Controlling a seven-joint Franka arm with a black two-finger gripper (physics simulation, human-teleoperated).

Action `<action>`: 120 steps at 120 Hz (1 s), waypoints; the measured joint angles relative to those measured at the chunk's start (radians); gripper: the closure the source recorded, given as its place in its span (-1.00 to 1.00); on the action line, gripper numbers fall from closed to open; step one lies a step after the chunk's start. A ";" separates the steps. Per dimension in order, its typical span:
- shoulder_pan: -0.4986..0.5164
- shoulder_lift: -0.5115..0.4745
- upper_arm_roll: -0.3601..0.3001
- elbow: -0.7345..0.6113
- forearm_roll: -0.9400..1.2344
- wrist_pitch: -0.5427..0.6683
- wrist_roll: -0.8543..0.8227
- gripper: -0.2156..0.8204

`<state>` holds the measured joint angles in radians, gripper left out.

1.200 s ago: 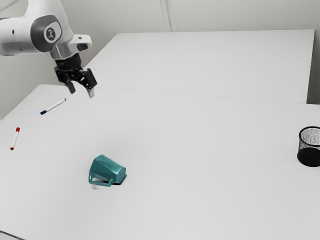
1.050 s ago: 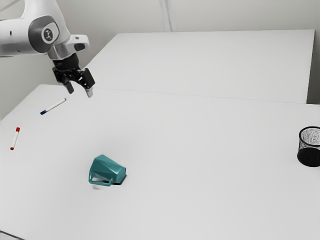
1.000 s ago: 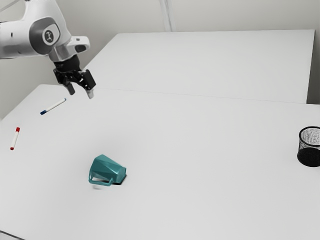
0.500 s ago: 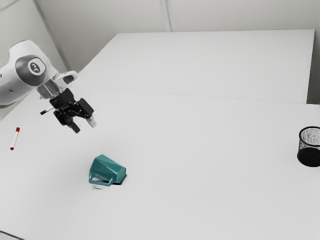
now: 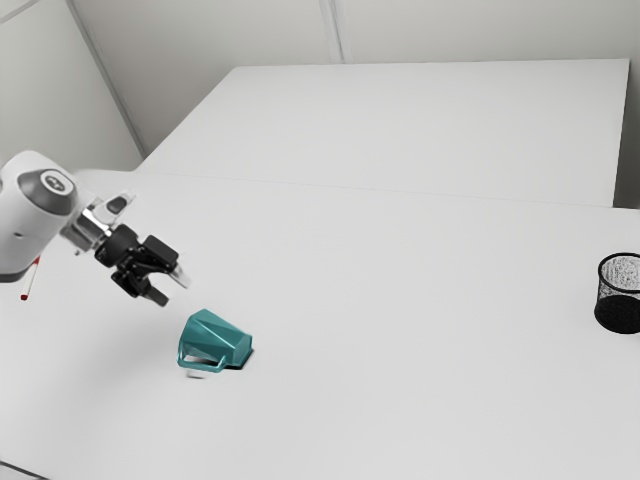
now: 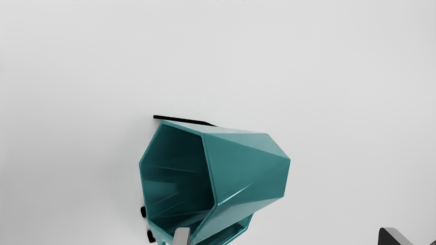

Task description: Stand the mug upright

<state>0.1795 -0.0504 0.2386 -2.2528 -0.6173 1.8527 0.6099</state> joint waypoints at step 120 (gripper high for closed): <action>0.044 0.103 -0.007 -0.083 -0.140 0.049 0.295 -0.58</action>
<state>0.2232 0.0523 0.2315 -2.3356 -0.7577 1.9016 0.9053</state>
